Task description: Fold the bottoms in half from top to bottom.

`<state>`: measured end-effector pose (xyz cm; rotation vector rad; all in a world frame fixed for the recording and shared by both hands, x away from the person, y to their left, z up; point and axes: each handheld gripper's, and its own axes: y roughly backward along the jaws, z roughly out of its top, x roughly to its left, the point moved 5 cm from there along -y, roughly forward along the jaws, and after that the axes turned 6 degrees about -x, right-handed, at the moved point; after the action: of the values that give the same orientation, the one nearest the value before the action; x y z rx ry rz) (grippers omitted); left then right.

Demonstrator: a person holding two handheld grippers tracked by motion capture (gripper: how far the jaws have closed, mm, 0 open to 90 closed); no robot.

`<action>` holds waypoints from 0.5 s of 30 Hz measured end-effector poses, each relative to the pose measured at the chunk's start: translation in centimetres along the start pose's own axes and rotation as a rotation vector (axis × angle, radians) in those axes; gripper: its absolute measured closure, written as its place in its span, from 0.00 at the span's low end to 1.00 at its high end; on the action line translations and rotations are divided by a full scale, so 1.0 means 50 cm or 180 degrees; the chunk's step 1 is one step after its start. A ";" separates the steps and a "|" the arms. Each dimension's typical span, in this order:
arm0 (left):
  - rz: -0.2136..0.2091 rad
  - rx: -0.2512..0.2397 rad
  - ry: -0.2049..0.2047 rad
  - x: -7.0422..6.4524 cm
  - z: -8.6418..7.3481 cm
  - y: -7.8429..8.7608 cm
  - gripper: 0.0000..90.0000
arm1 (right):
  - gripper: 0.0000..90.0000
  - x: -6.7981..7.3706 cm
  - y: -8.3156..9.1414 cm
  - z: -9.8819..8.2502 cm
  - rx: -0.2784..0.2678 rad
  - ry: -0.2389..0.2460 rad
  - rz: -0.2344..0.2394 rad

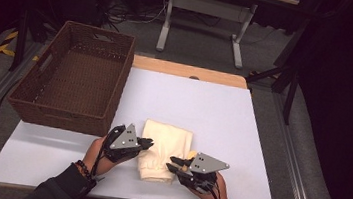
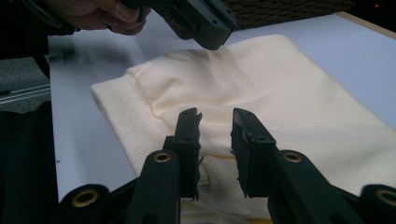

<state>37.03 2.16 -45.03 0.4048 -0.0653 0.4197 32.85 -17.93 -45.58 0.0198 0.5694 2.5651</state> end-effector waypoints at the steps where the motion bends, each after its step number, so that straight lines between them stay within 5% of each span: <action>1: 0.0011 0.0003 -0.0017 0.001 0.001 0.002 0.92 | 0.78 -0.002 0.002 0.001 -0.0009 0.0002 -0.0021; 15: 0.0032 0.0052 -0.0092 0.001 0.007 0.021 0.73 | 0.60 -0.042 0.036 0.014 -0.0194 -0.0089 -0.0335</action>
<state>36.68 2.90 -44.30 0.4268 -0.0920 0.4246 33.88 -20.09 -44.01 0.0047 0.4690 2.4745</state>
